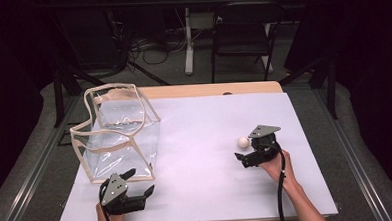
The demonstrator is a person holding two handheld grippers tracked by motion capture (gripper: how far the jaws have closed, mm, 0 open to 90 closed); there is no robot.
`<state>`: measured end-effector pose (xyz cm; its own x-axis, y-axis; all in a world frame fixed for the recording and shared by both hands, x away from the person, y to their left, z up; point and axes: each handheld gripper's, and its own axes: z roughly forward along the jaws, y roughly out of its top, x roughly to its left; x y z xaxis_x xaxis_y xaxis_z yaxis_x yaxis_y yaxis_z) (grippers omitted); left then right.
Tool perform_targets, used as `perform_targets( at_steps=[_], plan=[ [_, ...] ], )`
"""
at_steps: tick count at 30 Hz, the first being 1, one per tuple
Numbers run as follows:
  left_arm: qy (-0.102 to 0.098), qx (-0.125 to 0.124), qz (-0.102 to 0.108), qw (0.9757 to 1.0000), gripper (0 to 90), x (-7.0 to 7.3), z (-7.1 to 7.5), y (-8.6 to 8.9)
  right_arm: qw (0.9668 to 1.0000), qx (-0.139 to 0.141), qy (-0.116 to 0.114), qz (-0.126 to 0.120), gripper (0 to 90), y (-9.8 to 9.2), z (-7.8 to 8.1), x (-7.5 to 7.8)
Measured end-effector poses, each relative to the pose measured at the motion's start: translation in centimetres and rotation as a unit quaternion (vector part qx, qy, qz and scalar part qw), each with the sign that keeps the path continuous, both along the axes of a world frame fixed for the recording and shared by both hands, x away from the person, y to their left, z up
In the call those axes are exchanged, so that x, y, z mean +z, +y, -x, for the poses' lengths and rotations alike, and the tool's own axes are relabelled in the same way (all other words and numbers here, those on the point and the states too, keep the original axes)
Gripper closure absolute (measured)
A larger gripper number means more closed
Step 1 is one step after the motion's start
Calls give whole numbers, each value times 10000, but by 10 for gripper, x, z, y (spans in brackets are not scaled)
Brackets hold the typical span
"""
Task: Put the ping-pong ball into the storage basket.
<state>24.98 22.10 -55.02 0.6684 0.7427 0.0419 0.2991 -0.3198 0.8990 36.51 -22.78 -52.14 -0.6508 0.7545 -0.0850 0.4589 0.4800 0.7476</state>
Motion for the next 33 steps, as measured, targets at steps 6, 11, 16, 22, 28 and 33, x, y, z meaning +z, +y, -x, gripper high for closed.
perform_targets(
  at_steps=[6,11,16,22,28,33],
  plan=[
    [-11,-15,-8,10000,159,0,-1,0,9999,-106,38,30,0,0,-12,-1],
    [-1,-2,1,10000,159,0,-1,0,9997,-188,139,-61,0,-2,-23,-2],
    [-15,-25,-12,10000,159,0,-1,-1,9995,-225,192,-90,0,0,-30,-4],
    [-15,1,31,10000,159,-1,-1,0,9991,-255,312,-115,0,0,-38,-10],
    [-1,-12,13,10000,159,-1,-1,0,9987,-293,375,-166,0,-3,-39,-12],
    [-2,1,21,10000,159,-1,-1,1,9984,-314,449,-148,1,-3,-40,-16]
  ],
)
